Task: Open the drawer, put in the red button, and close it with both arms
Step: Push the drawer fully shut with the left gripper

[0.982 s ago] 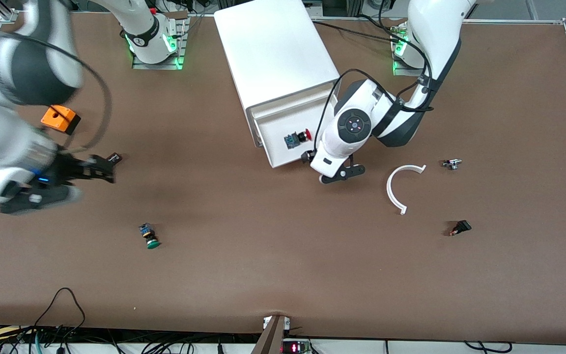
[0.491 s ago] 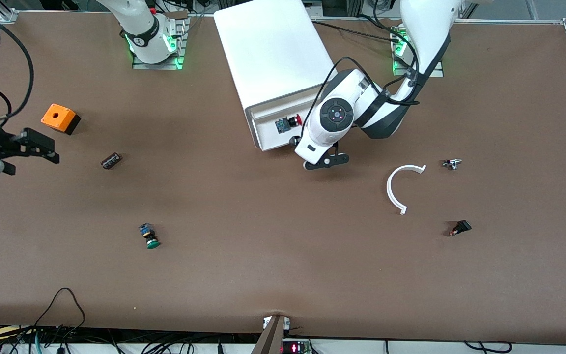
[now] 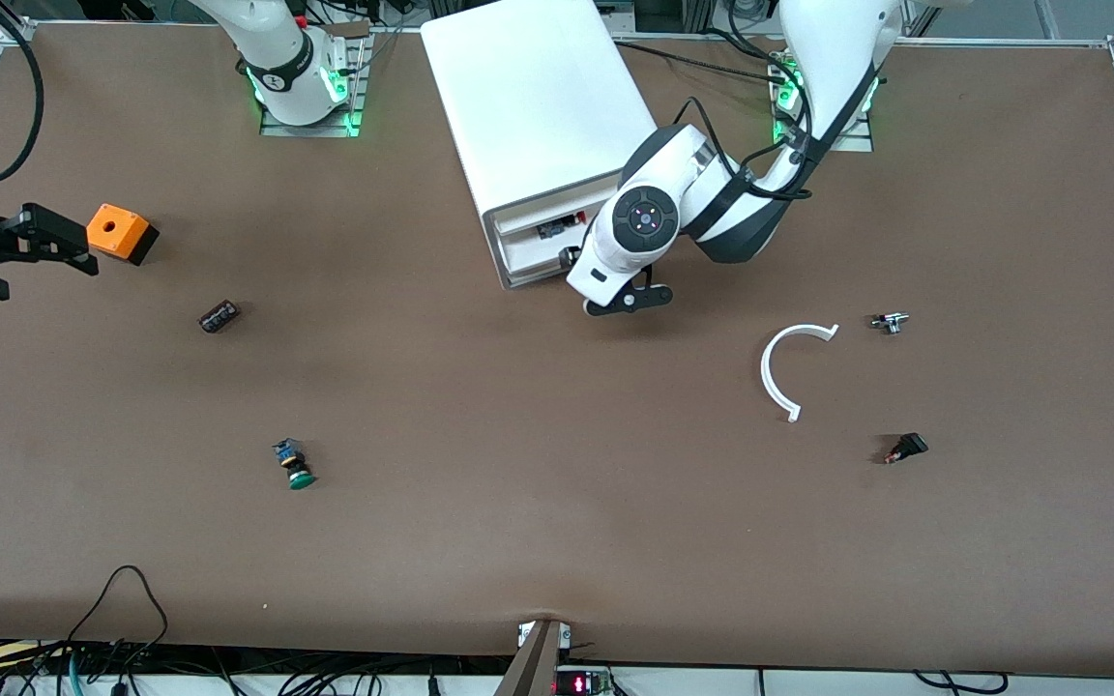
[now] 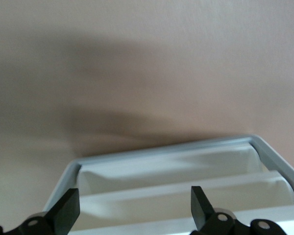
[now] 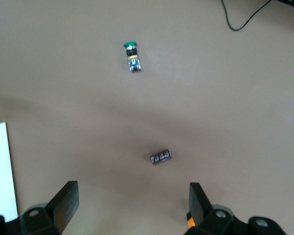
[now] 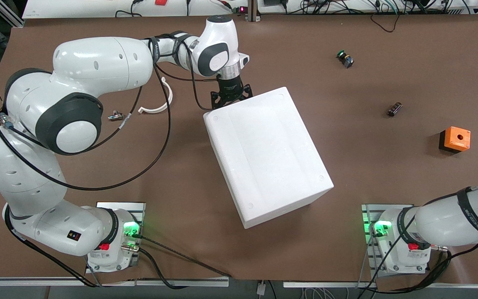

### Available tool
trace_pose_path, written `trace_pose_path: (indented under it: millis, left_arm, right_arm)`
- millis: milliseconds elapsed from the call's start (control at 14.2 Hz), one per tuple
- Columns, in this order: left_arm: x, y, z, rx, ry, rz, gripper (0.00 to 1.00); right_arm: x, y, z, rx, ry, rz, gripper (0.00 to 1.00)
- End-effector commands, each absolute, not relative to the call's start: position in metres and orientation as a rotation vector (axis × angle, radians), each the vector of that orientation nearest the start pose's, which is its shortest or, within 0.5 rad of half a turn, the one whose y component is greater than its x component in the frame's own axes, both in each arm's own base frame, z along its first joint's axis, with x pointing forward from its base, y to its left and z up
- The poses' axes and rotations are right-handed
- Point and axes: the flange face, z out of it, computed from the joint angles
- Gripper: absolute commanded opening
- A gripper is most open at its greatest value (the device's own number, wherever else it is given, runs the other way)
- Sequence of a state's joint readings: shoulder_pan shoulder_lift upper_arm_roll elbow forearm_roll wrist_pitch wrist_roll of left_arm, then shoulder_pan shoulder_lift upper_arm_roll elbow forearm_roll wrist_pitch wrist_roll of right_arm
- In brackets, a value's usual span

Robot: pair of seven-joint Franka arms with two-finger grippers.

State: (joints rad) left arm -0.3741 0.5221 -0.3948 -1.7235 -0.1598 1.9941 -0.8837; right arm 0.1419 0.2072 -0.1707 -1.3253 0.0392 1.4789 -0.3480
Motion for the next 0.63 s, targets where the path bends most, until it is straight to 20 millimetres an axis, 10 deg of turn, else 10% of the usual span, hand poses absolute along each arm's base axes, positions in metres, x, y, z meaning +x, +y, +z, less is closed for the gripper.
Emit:
trace_pose_path:
  millis: [0, 561]
  left_arm:
    - [0.459, -0.443, 0.295, -3.132, -0.337, 0.726, 1.00]
    - [0.452, -0.446, 0.291, -3.124, -0.305, 0.806, 1.00]
  right_arm:
    - [0.588, -0.003, 0.639, -3.084, -0.551, 0.056, 1.00]
    - [0.553, -0.030, 0.660, -3.051, -0.558, 0.177, 1.00]
